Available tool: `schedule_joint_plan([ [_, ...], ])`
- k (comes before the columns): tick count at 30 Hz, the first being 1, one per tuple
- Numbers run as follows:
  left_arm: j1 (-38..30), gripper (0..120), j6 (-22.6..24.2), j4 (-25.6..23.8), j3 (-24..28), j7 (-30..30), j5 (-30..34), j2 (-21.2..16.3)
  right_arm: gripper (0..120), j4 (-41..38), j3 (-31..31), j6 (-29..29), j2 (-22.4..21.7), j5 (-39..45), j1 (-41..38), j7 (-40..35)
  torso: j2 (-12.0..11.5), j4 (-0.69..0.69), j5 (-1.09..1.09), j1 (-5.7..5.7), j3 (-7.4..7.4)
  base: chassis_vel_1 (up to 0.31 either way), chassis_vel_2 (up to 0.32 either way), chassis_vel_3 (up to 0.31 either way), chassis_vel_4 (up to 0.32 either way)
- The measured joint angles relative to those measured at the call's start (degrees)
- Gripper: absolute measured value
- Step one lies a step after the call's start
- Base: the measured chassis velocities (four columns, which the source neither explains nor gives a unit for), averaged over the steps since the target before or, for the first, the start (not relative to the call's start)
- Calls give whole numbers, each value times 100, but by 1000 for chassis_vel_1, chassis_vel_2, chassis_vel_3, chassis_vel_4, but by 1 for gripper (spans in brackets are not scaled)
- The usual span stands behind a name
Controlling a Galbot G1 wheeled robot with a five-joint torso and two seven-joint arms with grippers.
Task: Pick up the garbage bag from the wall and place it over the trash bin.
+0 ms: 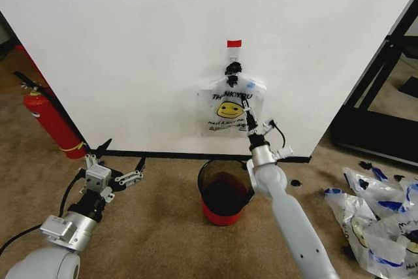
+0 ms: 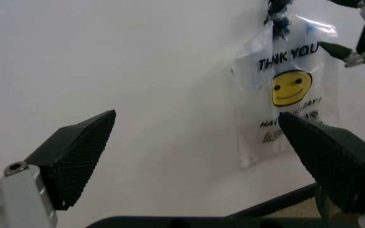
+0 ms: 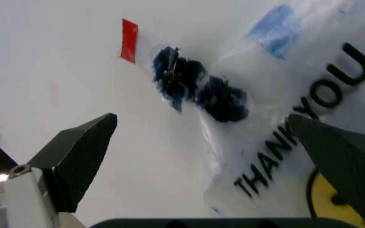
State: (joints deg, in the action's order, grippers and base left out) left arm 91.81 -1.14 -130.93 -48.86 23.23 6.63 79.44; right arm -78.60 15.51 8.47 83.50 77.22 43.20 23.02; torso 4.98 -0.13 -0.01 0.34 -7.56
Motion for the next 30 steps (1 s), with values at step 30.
schedule_joint_plan([
  [30, -112, 100, -162, 231, 109, 97, -284, 260, 100, 1568, 270, -99, 758, -383, -985, 578, 1, 0, 1, 0, 0, 0, 0, 0, 0],
])
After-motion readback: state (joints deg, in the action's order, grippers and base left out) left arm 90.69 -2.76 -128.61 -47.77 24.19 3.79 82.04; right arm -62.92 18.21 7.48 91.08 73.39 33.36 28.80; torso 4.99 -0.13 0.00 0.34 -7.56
